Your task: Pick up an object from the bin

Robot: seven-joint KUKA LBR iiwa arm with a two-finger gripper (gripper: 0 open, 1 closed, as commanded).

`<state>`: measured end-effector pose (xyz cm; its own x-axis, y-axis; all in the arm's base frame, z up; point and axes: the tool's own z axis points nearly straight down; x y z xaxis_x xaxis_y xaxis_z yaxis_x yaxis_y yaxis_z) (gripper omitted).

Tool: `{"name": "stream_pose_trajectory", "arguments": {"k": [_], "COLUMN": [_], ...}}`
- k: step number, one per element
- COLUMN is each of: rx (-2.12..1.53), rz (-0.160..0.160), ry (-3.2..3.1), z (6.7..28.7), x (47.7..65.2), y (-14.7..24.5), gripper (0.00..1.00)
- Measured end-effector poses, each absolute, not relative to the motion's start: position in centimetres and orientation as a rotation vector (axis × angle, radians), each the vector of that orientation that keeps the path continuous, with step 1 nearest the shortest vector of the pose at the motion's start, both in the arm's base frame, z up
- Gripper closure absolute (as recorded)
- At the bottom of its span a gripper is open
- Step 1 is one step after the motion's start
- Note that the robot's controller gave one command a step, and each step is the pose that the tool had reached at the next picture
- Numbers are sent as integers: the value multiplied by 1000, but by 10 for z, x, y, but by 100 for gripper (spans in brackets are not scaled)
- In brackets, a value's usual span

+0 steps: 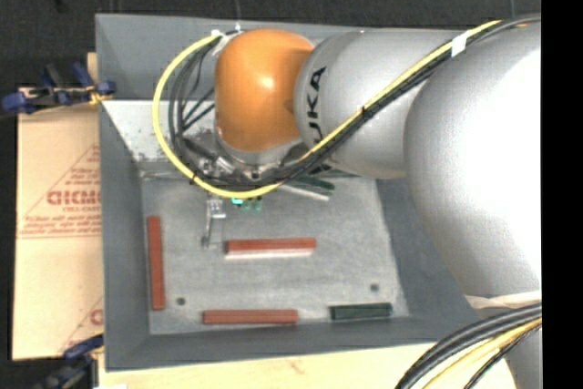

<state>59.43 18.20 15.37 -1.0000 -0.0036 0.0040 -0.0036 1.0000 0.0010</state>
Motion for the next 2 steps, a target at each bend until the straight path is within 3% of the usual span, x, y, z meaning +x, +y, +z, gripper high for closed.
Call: {"name": "stream_pose_trajectory", "arguments": {"k": [1,2], "rx": [0,145], "rz": [-3,-5], "ry": [-3145,-3149], "z": [158,140], "x": [596,598], "y": [181,170], "gripper": [0,0]}}
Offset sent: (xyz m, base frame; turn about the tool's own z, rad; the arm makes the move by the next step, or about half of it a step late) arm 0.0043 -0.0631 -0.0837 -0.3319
